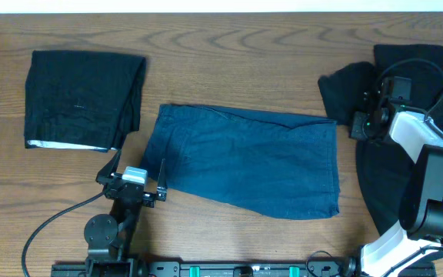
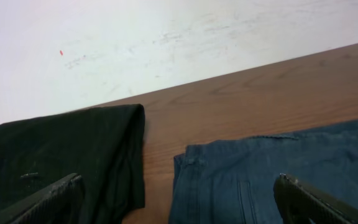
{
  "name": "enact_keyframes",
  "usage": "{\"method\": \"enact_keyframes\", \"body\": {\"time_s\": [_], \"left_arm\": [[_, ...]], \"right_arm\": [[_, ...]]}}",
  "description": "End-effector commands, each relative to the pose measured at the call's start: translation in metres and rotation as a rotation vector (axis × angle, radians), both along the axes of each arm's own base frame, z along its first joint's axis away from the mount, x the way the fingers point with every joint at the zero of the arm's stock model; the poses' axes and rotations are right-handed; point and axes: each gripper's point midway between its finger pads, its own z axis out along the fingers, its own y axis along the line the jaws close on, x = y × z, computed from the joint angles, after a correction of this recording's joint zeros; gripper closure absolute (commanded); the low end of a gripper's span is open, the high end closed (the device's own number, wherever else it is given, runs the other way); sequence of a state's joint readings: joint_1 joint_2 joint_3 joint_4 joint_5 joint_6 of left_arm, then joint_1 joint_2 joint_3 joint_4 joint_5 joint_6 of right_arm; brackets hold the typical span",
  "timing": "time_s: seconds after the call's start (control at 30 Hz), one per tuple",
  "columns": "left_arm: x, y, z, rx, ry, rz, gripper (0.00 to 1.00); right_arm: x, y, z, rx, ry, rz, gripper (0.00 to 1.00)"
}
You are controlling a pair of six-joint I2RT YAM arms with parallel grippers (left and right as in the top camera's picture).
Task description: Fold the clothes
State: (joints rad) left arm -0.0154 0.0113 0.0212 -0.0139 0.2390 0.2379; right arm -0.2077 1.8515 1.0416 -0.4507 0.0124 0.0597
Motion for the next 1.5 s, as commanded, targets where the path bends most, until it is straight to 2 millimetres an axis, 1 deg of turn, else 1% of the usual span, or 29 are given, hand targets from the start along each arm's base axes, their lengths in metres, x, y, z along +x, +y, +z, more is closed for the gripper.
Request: {"method": "enact_keyframes", "body": {"time_s": [0.0, 0.1, 0.2, 0.3, 0.5, 0.63, 0.7, 0.8, 0.93, 1.03, 1.13, 1.33, 1.47], "left_arm": [[-0.001, -0.003, -0.016, 0.012, 0.047, -0.015, 0.02], [-0.001, -0.003, -0.016, 0.012, 0.047, -0.015, 0.02], [-0.001, -0.003, -0.016, 0.012, 0.046, -0.015, 0.02], [-0.001, -0.003, -0.016, 0.012, 0.046, -0.015, 0.02], [-0.001, -0.003, -0.016, 0.012, 0.047, -0.015, 0.02], [-0.001, -0.003, -0.016, 0.012, 0.047, -0.015, 0.02], [-0.001, -0.003, -0.016, 0.012, 0.047, -0.015, 0.02], [-0.001, -0.003, -0.016, 0.012, 0.047, -0.015, 0.02], [-0.001, -0.003, -0.016, 0.012, 0.047, -0.015, 0.02], [-0.001, -0.003, -0.016, 0.012, 0.047, -0.015, 0.02], [-0.001, -0.003, -0.016, 0.012, 0.047, -0.015, 0.02], [-0.001, -0.003, -0.016, 0.012, 0.047, -0.015, 0.02], [-0.001, -0.003, -0.016, 0.012, 0.046, -0.015, 0.02]], "right_arm": [[-0.012, -0.043, -0.006, -0.147, 0.033, -0.131, 0.94], [-0.004, -0.06, -0.001, -0.146, -0.026, -0.206, 0.94], [0.002, -0.076, 0.003, -0.122, -0.085, -0.278, 0.96], [0.011, -0.077, 0.005, -0.053, -0.141, -0.273, 0.97], [0.033, -0.052, 0.016, 0.115, -0.224, -0.179, 0.94], [0.041, -0.024, 0.03, 0.238, -0.229, -0.084, 0.91], [0.041, -0.011, 0.035, 0.286, -0.21, -0.041, 0.91], [0.033, -0.006, 0.035, 0.3, -0.155, -0.046, 0.91], [0.025, 0.002, 0.031, 0.318, -0.113, -0.042, 0.93], [0.026, 0.015, 0.03, 0.309, -0.108, 0.014, 0.96], [0.029, 0.028, 0.027, 0.277, -0.099, 0.068, 0.97], [0.034, 0.035, 0.007, 0.137, -0.05, 0.1, 0.99], [0.039, 0.038, -0.013, 0.109, -0.039, 0.126, 0.99]]}}
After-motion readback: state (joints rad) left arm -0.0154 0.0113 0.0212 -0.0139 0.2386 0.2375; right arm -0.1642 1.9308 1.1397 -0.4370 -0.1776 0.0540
